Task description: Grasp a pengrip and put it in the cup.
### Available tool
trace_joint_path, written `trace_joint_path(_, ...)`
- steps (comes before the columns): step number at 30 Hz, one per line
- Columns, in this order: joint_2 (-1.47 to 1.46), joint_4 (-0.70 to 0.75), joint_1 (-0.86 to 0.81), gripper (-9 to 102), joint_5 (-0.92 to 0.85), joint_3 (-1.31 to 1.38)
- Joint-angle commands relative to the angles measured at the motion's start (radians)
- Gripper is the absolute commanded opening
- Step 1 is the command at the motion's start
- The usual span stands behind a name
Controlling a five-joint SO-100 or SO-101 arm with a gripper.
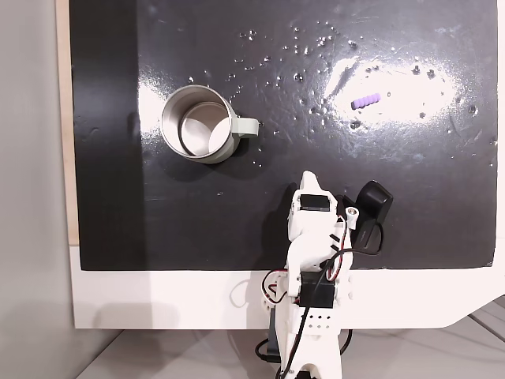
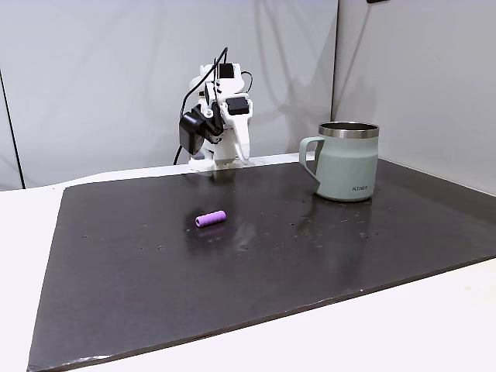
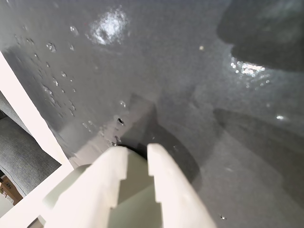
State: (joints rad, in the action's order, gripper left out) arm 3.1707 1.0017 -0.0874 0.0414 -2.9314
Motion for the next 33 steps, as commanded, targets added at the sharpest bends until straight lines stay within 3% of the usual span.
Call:
trace_joint_path(1,0.008,-0.025,0.051,0,-0.063,0.005)
trace_joint_path(10,0.008,-0.026,0.061,0,-0.091,0.011)
trace_joint_path(20,-0.044,0.097,0.006,0,-0.221,0.345)
trace_joint_path(33,-0.815,0.163,-0.161,1,-0.273,0.98)
